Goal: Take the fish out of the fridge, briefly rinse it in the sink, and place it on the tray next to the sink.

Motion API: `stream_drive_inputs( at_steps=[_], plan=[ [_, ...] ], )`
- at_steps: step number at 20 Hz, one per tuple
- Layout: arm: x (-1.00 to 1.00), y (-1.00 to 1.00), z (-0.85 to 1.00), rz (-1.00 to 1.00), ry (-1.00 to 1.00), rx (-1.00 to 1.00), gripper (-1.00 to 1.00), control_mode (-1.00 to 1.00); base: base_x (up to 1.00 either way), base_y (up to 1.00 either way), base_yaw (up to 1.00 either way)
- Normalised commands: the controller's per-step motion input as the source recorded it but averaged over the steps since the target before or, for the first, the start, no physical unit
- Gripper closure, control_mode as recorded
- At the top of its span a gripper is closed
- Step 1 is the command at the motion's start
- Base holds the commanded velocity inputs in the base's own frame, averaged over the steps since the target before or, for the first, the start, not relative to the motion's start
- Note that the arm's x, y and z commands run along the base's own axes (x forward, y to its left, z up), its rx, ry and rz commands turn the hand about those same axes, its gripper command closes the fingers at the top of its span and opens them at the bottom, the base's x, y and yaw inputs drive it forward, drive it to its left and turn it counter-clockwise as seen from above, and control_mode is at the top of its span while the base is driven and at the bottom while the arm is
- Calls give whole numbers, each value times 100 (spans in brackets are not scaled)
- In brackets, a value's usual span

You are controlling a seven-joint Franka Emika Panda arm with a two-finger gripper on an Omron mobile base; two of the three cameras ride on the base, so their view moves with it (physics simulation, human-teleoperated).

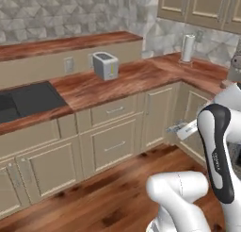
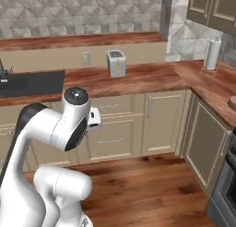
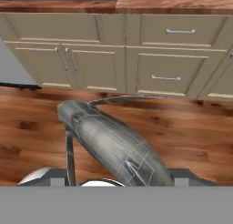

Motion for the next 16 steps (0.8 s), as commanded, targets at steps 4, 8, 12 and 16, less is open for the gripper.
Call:
stream_drive_inputs(
  at_steps=[4, 8, 12, 16],
  plan=[
    [0, 0, 0, 0, 0, 0, 100, 100, 9, 11, 91],
    [0, 0, 0, 0, 0, 0, 100, 100, 100, 44, 31],
    [0, 0, 0, 0, 0, 0, 100, 100, 100, 60, 3],
    [0, 0, 0, 0, 0, 0, 100, 100, 67, 95, 0]
  ],
)
